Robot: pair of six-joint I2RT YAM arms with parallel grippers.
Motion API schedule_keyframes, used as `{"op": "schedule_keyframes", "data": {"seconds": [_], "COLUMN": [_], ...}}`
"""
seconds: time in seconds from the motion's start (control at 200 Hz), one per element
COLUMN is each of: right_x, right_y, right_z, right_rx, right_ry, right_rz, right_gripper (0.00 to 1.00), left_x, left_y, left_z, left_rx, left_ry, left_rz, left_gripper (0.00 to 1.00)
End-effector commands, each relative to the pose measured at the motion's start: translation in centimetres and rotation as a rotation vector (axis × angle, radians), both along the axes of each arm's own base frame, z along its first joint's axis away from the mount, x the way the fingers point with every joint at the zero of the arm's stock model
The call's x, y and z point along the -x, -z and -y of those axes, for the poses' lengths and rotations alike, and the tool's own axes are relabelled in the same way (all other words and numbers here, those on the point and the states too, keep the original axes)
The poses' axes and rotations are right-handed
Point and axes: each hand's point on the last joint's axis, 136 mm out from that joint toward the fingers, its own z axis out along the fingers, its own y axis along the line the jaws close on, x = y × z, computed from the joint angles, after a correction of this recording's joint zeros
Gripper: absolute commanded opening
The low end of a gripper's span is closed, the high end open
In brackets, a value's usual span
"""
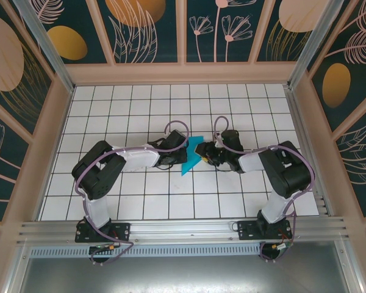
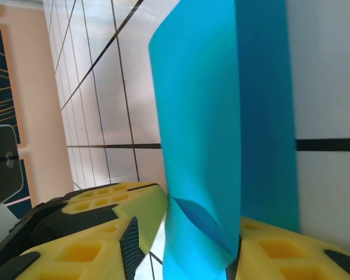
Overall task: Fold a paper plane with a square sheet of paper (pick it up from the middle)
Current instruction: Fourth fold the wing at the center of the table.
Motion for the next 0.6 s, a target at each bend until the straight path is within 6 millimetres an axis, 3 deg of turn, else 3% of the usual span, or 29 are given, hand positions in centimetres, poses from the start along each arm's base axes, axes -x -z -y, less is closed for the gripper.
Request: {"op": "schedule_keyframes", "data": {"seconds": [0.0,0.26,0.385,0.48,0.55,0.595], "right_x": [-0.2,0.2,0.5,0.6,0.7,0.7], "right_y": [-1.1,0.3,0.3,-0.1,-0.5,-0.7], "right_z": [-1.8,-2.0,-1.9,-2.0,-2.1,-1.9], "right_rx": [-0.028,0.06,0.053,0.034,0.023,0.016], "right_ry": [-0.084,-0.146,-0.133,-0.111,-0.08,-0.046], "right_rz": [0.066,0.079,0.072,0.069,0.064,0.057], "right_gripper": [0.44,0.29,0.15,0.09,0.07,0.06], "left_x": [-0.2,-0.2,-0.1,-0.1,0.7,0.8], "left_y": [0.4,-0.8,-2.2,-3.9,-3.4,-4.9], "left_z": [-0.1,-0.5,-0.4,-0.3,-0.8,-0.9], "left_rx": [-0.011,-0.004,0.032,0.077,0.08,0.11], "left_ry": [0.005,-0.004,-0.006,-0.005,-0.002,0.0], "left_rz": [-0.005,0.017,0.045,0.077,0.067,0.093], "left_gripper": [0.08,0.08,0.11,0.14,0.16,0.17]}}
